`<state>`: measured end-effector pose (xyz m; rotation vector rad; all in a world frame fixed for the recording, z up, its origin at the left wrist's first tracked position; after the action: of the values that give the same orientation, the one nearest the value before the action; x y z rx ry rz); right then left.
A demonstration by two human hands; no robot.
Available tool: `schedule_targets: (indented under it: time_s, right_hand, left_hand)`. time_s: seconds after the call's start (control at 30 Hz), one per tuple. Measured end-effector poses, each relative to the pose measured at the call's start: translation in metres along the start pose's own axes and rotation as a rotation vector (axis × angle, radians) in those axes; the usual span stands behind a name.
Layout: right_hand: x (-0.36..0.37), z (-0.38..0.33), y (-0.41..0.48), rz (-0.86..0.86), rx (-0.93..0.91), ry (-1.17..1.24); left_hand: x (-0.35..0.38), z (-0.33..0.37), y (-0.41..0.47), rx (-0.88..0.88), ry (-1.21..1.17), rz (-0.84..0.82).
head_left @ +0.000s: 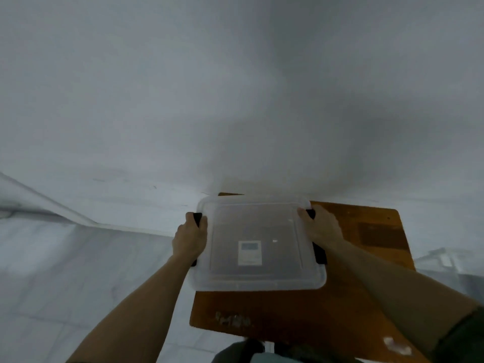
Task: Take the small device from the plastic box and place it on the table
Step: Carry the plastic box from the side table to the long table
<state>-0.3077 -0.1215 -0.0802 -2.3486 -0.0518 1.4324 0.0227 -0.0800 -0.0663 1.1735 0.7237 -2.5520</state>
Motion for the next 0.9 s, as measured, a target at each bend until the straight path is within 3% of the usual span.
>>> schedule_targets:
  time_s: [0.2,0.43,0.73,0.9]
  right_hand:
    - [-0.003,-0.072,0.022,-0.077,-0.278,0.035]
    - [0.034,-0.179,-0.018,-0.221,-0.562,-0.003]
    - [0.120,-0.295,-0.160,-0.390,-0.869,-0.106]
    - [0.194,-0.349,-0.294,-0.462,-1.037,-0.213]
  left_hand:
    - [-0.039,-0.036,-0.031,-0.169,-0.145,0.196]
    - [-0.091,-0.121,-0.109,-0.387,-0.282,0.432]
    - [-0.146,-0.256,-0.250,-0.665,-0.411,0.687]
    - [-0.180,-0.350,-0.370,-0.820,-0.469,0.821]
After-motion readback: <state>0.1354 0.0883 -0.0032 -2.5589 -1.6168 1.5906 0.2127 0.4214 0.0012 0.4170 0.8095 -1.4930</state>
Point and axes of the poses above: each hand's wrist, its own y-axis towards the middle knuckle, its own x-axis out of the palm, z = x × y, the point moved 4 cm from there along y, towards the middle knuckle, and after that the axes turned 7 degrees about -y, right-handed, at the moved point
